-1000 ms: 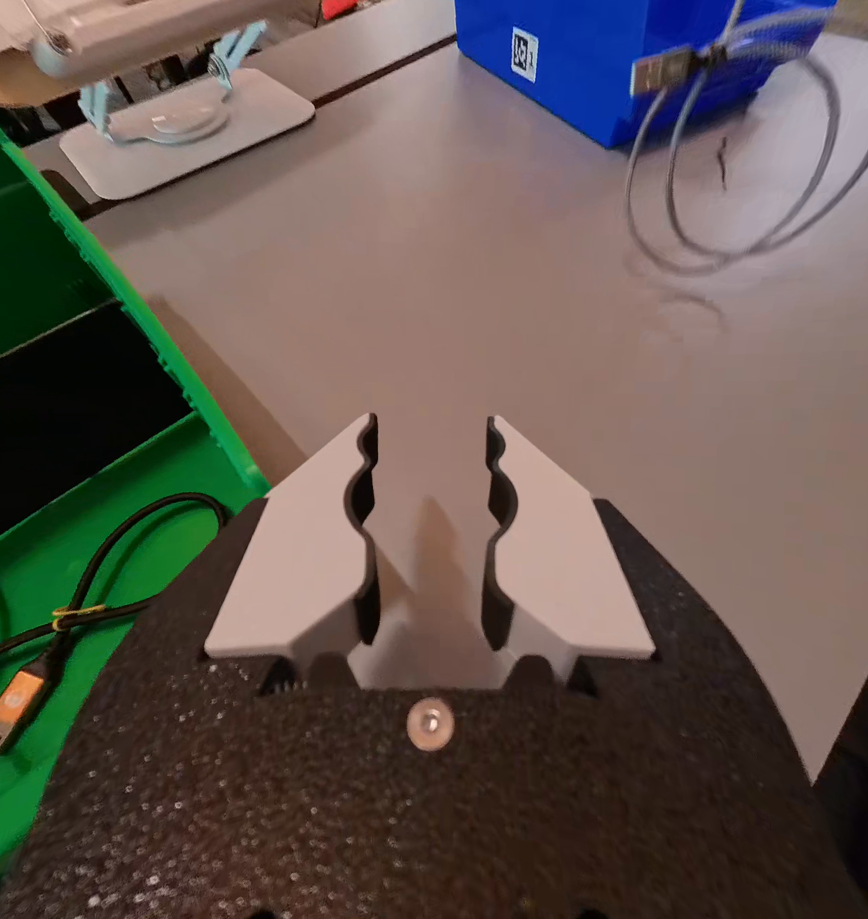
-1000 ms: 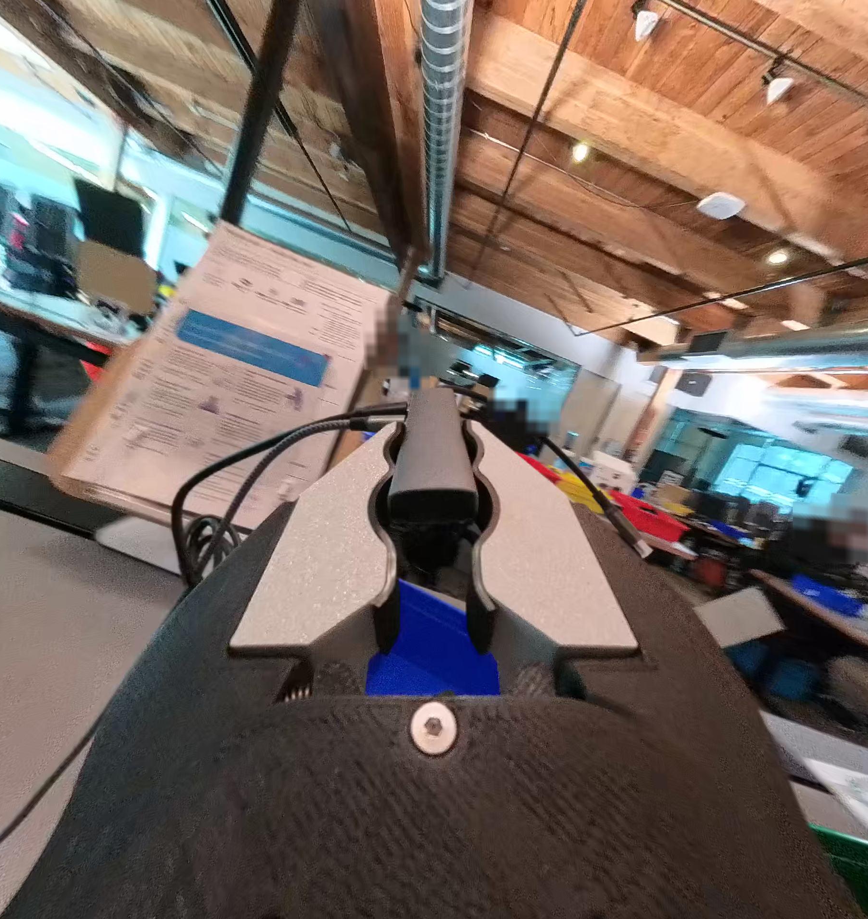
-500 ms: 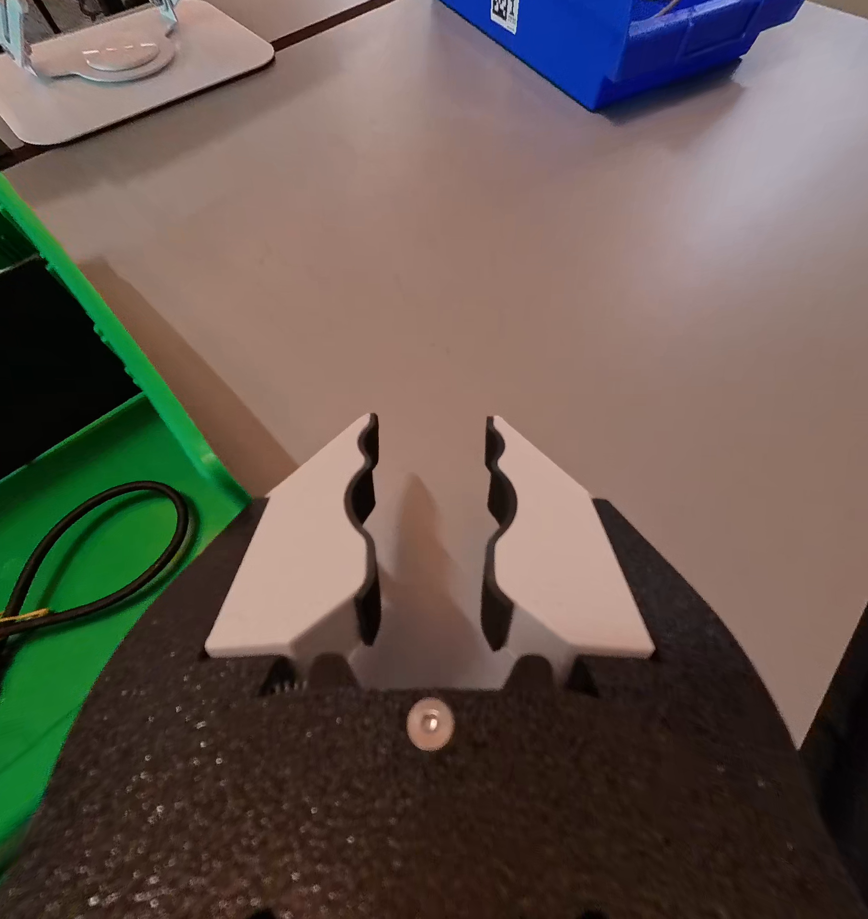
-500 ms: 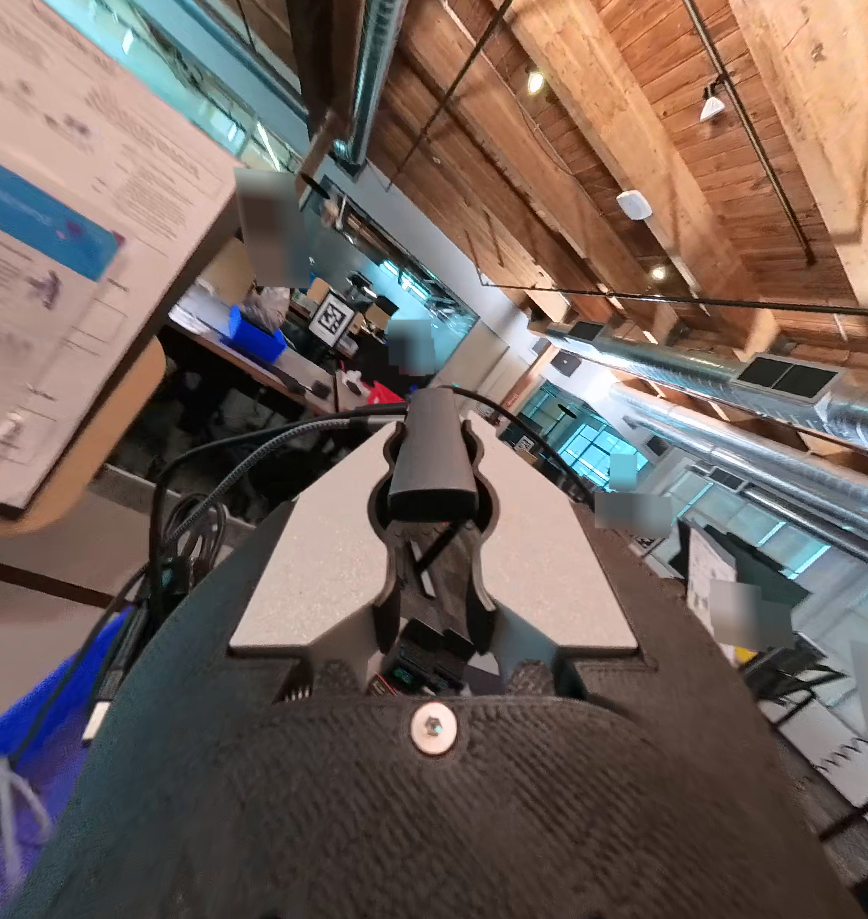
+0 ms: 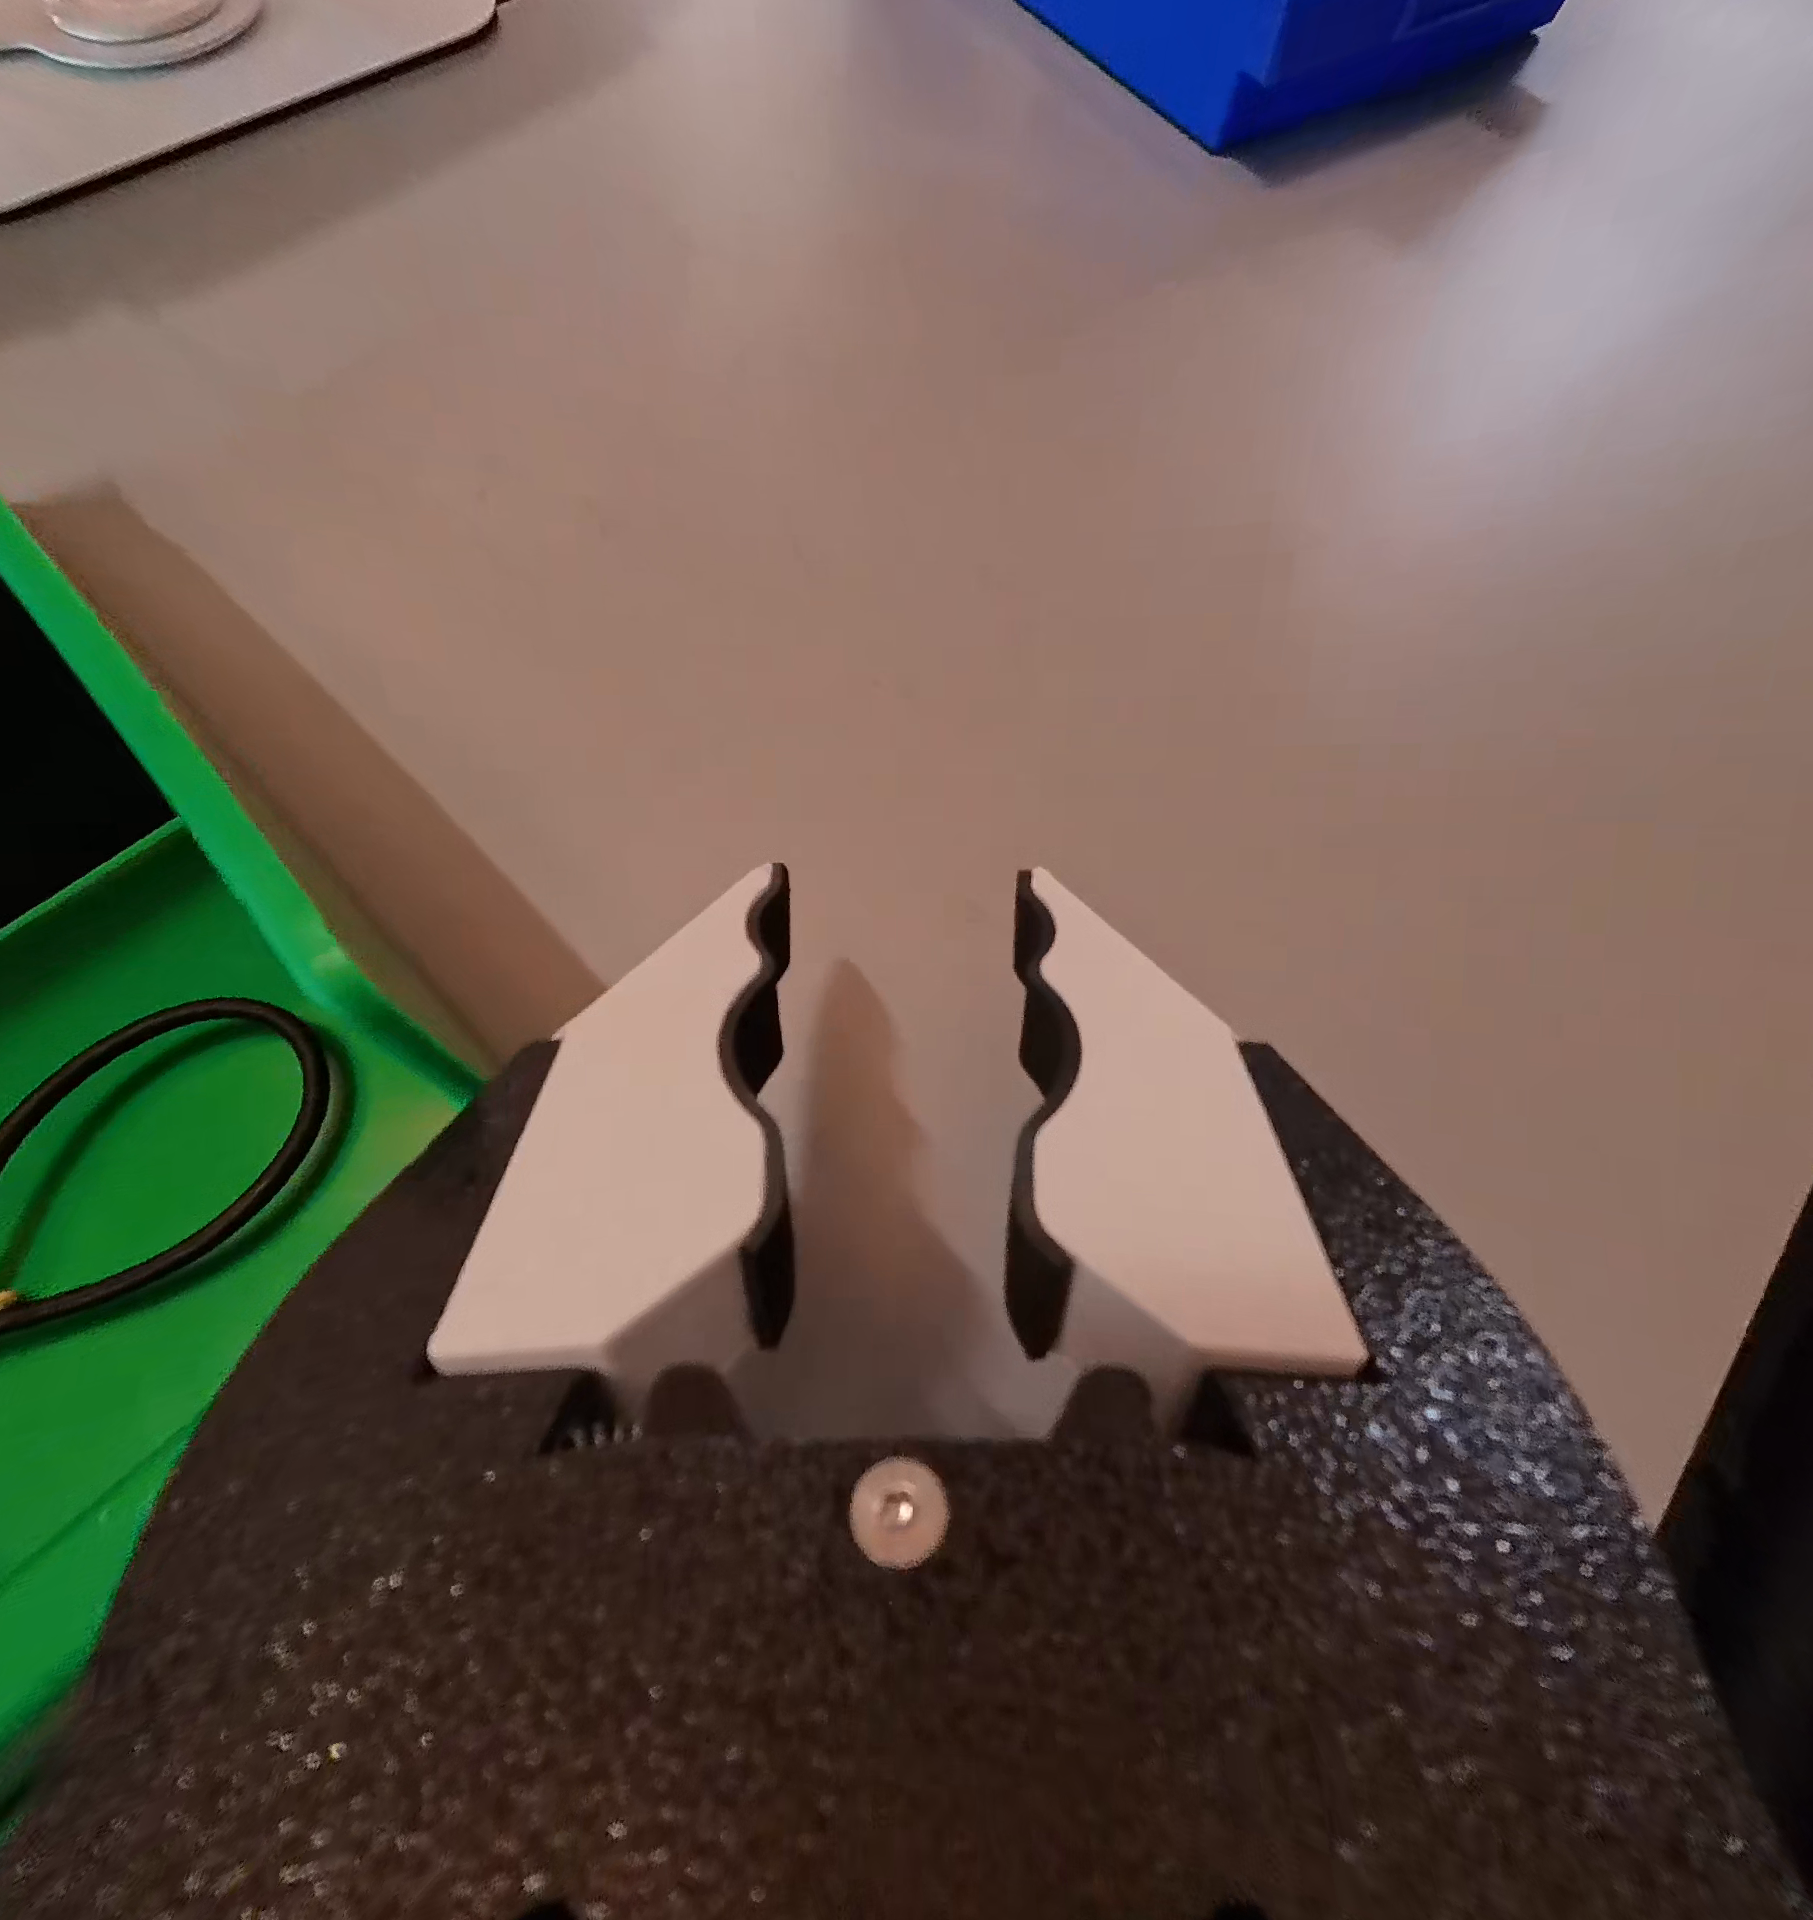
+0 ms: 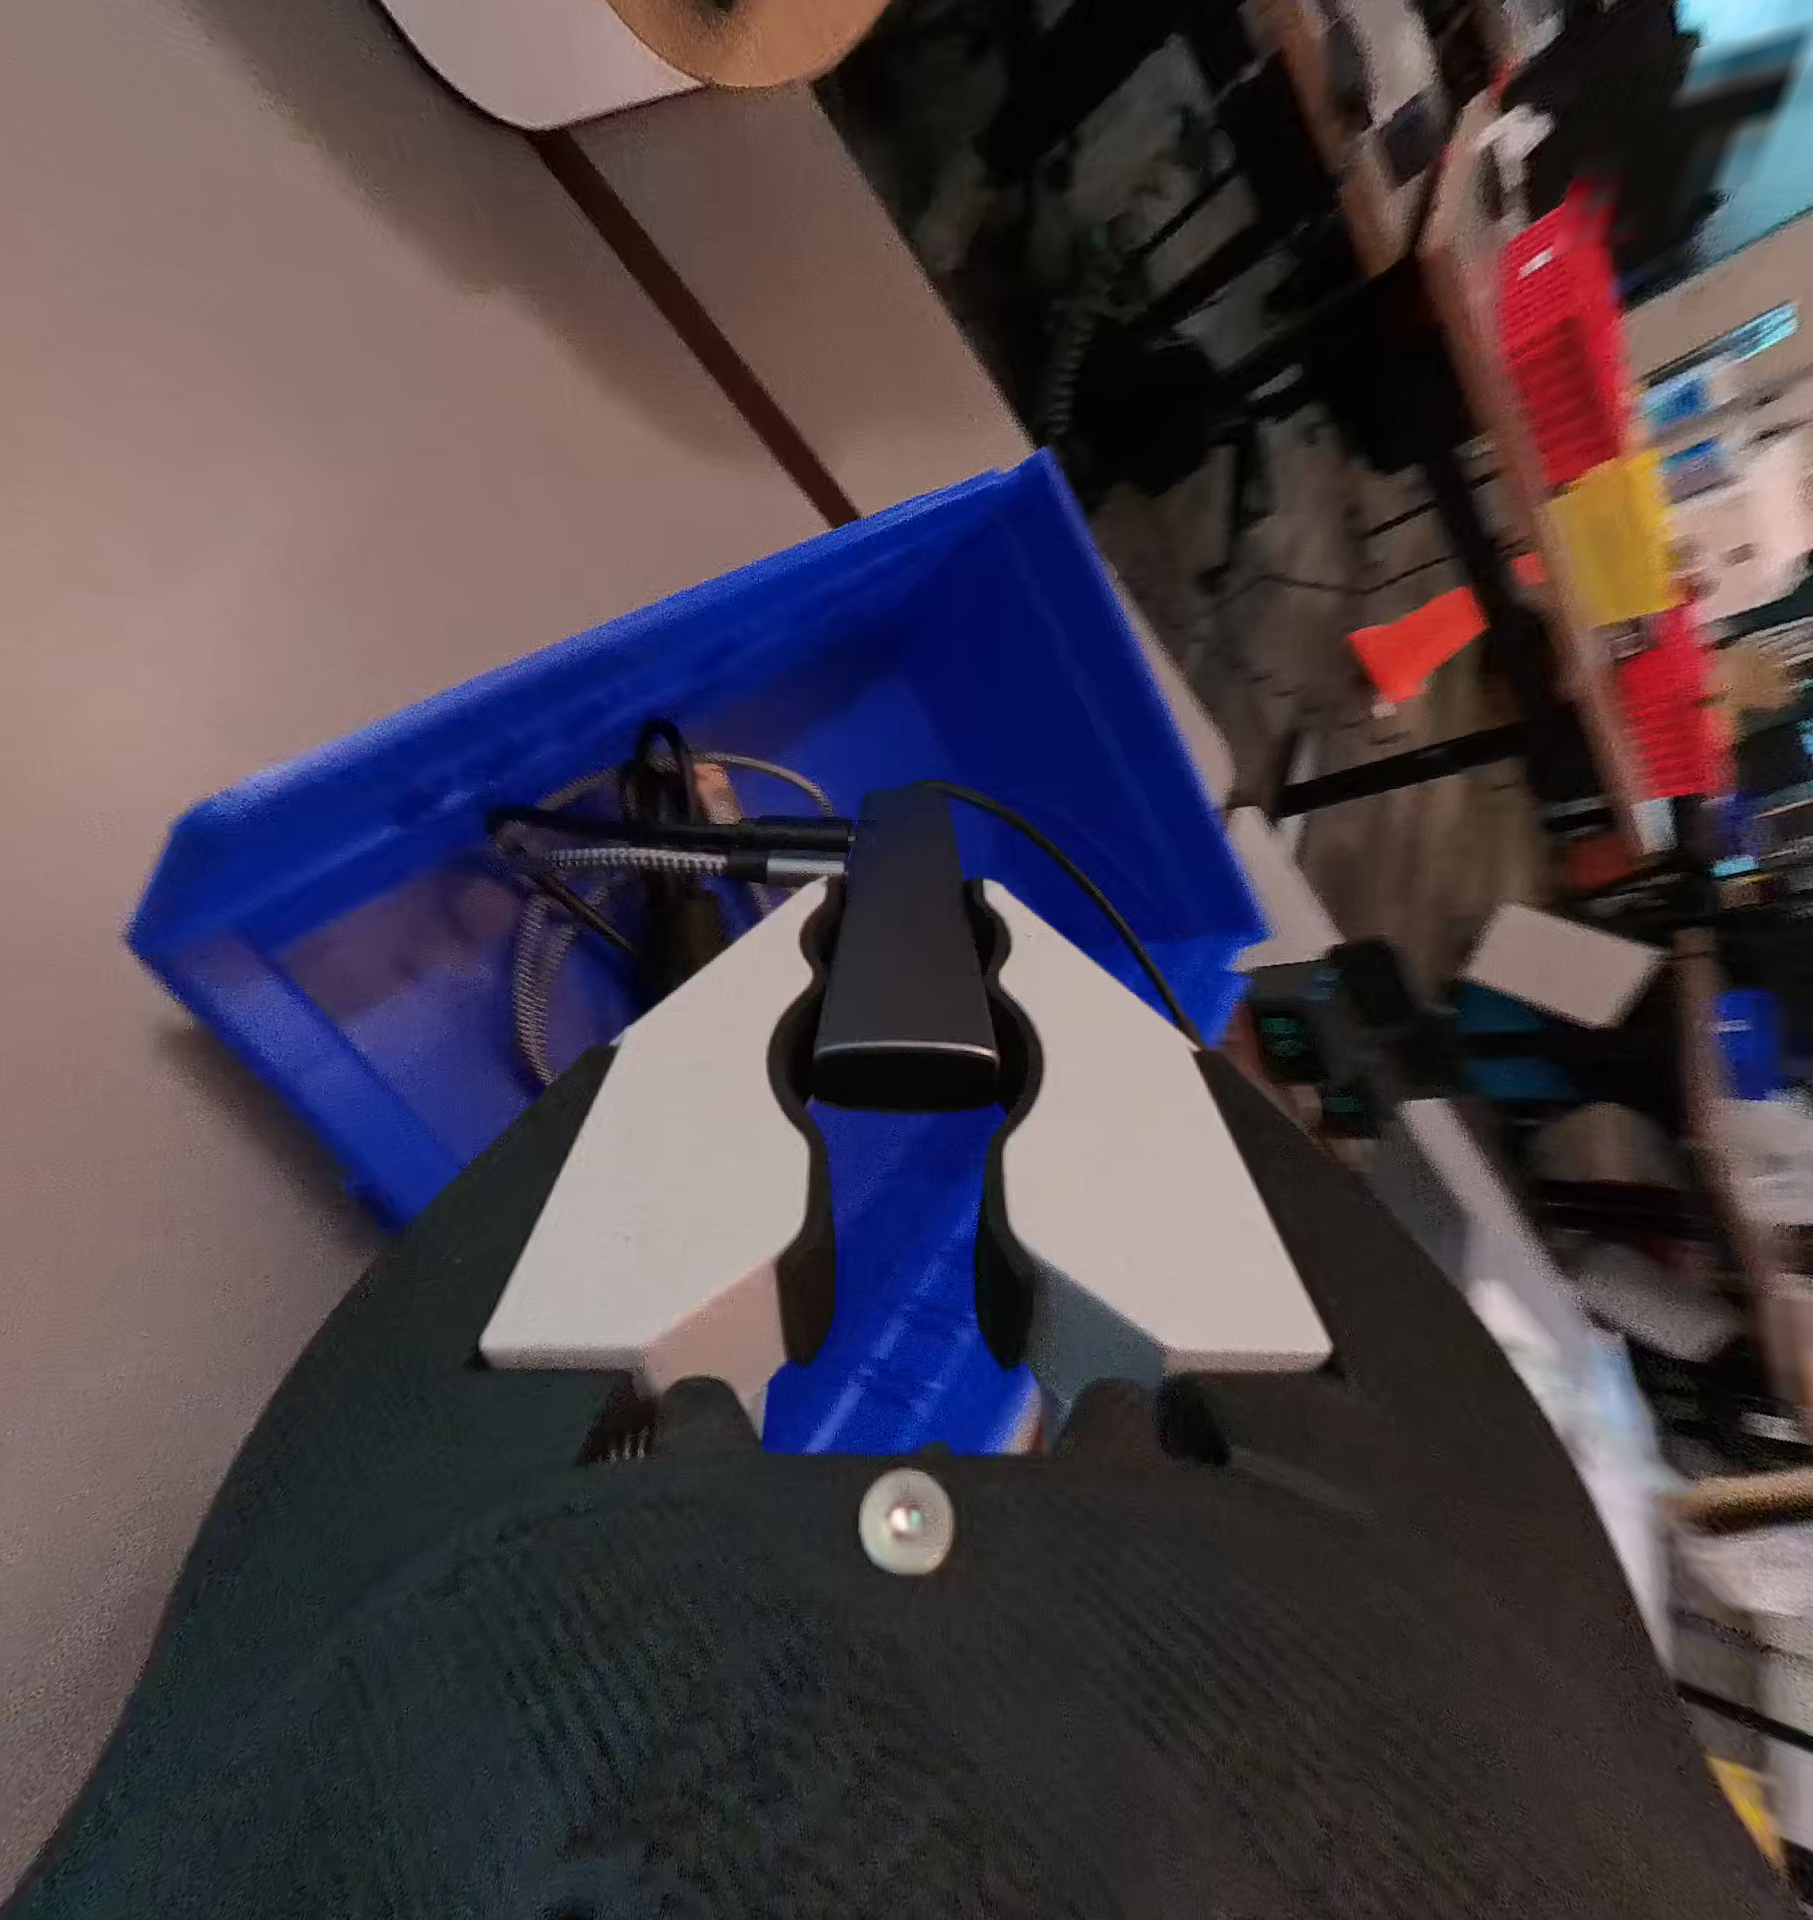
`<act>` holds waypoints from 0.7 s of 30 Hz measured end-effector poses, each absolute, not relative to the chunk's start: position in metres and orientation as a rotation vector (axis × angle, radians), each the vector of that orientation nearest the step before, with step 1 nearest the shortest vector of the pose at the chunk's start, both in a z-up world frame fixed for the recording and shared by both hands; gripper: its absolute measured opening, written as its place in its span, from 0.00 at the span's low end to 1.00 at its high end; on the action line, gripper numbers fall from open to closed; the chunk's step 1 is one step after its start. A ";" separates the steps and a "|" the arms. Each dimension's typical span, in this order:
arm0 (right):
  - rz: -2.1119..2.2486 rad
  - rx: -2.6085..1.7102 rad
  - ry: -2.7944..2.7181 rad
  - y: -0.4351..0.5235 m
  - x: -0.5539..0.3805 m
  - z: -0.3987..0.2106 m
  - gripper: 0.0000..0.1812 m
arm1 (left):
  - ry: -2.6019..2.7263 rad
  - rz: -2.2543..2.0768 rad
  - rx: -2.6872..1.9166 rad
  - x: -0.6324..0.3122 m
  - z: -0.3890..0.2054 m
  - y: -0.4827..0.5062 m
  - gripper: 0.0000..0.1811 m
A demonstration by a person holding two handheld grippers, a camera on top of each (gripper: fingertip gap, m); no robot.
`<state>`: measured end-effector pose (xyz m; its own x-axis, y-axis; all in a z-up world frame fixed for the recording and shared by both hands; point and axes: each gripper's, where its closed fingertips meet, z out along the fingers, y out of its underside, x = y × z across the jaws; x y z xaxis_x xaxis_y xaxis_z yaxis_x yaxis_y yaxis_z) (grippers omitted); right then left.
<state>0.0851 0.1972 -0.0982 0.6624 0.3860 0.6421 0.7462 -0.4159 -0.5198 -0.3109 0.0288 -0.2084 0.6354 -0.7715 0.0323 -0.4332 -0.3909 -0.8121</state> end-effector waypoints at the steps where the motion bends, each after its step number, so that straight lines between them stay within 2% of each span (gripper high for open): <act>1: -0.472 -2.079 -0.834 0.198 0.084 -0.104 0.13 | 0.943 -0.525 -2.038 -0.310 -0.209 0.029 0.23; 6: -0.232 -2.165 -0.615 0.209 0.097 -0.117 0.13 | 0.959 -0.524 -2.042 -0.305 -0.212 0.027 0.23; 8: -0.300 -2.177 -0.600 0.214 0.109 -0.123 0.13 | 0.957 -0.529 -2.045 -0.304 -0.213 0.027 0.23; 11: -0.460 -2.222 -0.530 0.222 0.137 -0.129 0.20 | 0.959 -0.531 -2.046 -0.303 -0.213 0.026 0.24; 16: -0.338 -2.124 -0.484 0.232 0.127 -0.094 0.26 | 0.946 -0.543 -2.048 -0.304 -0.212 0.027 0.24; 21: -0.334 -2.015 -0.498 0.224 0.106 -0.058 0.27 | 0.956 -0.546 -2.036 -0.301 -0.209 0.025 0.24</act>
